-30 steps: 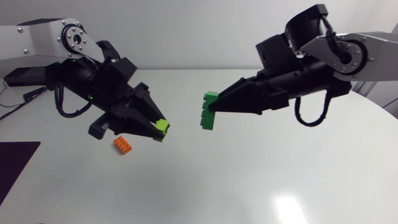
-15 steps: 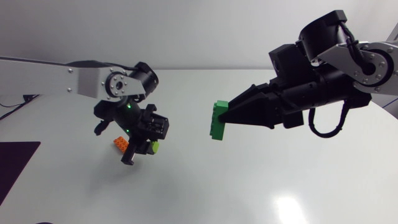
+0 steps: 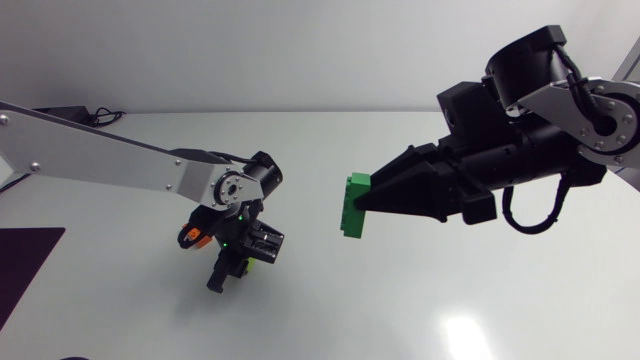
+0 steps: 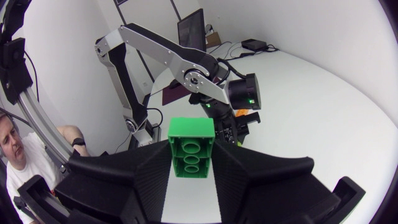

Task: Separate the duplo bricks

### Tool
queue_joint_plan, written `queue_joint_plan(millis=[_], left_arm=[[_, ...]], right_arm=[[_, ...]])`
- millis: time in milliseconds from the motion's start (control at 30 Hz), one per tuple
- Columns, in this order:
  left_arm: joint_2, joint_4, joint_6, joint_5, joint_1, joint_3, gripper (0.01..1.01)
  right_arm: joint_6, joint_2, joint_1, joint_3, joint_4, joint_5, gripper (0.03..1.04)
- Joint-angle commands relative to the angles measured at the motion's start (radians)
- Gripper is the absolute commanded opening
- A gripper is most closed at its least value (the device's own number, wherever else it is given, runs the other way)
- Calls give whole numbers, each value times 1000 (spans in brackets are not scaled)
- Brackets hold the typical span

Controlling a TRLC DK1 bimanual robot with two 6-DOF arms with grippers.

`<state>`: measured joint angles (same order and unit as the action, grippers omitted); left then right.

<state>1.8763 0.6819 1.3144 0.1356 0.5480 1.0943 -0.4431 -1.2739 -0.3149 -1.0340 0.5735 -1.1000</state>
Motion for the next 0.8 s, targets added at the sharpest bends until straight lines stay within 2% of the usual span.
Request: queue_joint_plan(millis=[0, 100, 200, 267, 333, 367, 433, 533, 667, 767], left_arm=[[41, -19, -14, 1, 26, -40, 295], [32, -21, -26, 1, 33, -37, 413], [9, -8, -33, -5, 33, -33, 654], [-6, -1, -35, -19, 32, -34, 730], [-28, 11, -41, -44, 27, -36, 869], [-40, 19, -41, -56, 23, -36, 916], [-82, 31, -41, -94, 12, -30, 946], [-169, 108, -81, -269, -37, 64, 959], [-207, 309, -175, -702, -160, 276, 959], [-209, 370, -179, -893, -194, 291, 957]], right_arm=[[-23, 18, -3, 31, 11, -3, 275], [-25, 22, -3, 35, 11, 0, 275], [-23, 28, -3, 35, 11, 0, 275], [-23, 31, -4, 37, 11, 0, 275], [-22, 33, -6, 37, 11, 0, 275], [-22, 33, -7, 35, 11, 0, 275], [-17, 34, -9, 35, 9, -1, 275], [-6, 34, -12, 29, 0, -1, 275], [23, 36, -21, 20, -24, -3, 275], [72, 41, -26, 17, -67, -1, 275]])
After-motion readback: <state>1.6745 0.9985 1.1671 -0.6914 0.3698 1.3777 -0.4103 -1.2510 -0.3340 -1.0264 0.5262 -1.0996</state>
